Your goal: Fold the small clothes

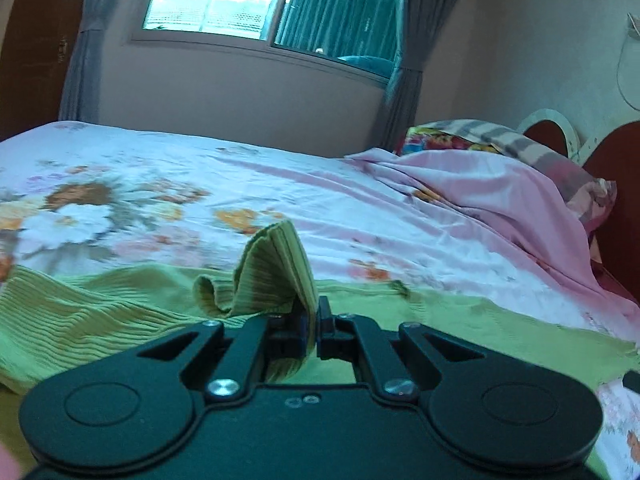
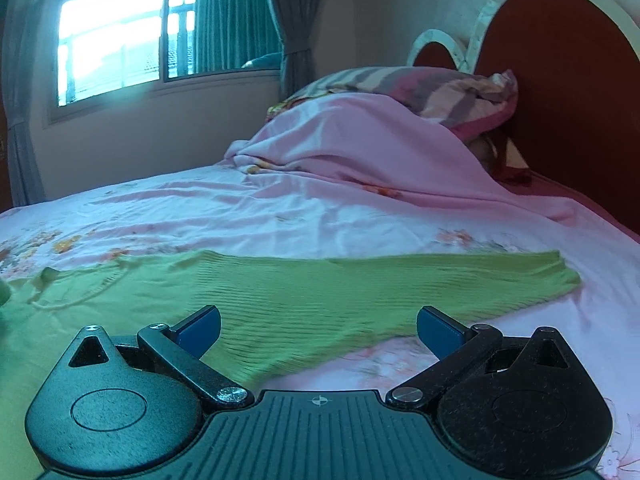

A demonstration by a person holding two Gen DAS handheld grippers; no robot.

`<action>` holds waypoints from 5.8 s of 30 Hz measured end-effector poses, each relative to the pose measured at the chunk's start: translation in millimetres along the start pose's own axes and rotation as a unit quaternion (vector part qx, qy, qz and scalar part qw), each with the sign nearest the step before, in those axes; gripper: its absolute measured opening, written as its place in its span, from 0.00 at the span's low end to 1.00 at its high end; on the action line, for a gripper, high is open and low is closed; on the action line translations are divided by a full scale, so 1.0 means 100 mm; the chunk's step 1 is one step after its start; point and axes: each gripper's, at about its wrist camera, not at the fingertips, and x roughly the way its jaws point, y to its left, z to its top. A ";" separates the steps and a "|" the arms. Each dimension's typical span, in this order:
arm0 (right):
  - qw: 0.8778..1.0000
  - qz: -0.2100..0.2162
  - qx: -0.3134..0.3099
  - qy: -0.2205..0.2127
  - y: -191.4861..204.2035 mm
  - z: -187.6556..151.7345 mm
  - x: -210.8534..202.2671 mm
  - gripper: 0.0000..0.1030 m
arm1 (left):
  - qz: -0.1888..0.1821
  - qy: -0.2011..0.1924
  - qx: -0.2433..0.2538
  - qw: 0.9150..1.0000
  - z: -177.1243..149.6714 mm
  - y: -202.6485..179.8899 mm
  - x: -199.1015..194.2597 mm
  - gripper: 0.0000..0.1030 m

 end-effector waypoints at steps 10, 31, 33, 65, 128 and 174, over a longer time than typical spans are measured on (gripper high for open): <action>0.999 -0.029 0.044 0.008 -0.58 -0.08 0.16 1.00 | -0.024 0.018 0.044 0.999 -0.14 -0.76 0.39 0.02; 0.986 0.122 0.110 0.003 -0.20 0.14 0.08 1.00 | 0.129 0.001 0.135 0.982 -0.52 0.47 -0.89 0.97; 0.976 0.179 0.125 0.025 0.16 0.17 0.27 1.00 | 0.164 0.029 0.115 0.979 -0.53 0.83 -0.88 0.96; 0.971 0.182 0.091 0.123 1.08 0.22 1.18 0.25 | 0.114 0.074 0.021 0.990 -0.61 1.53 -1.05 0.75; 0.908 0.018 0.417 0.034 -3.21 -0.06 1.21 0.33 | 0.128 0.077 -0.001 0.989 -0.87 1.69 -1.08 0.99; 0.913 0.382 -0.099 0.105 3.37 -0.41 0.48 0.59 | 0.123 0.036 -0.092 0.987 -0.96 2.56 -1.63 0.99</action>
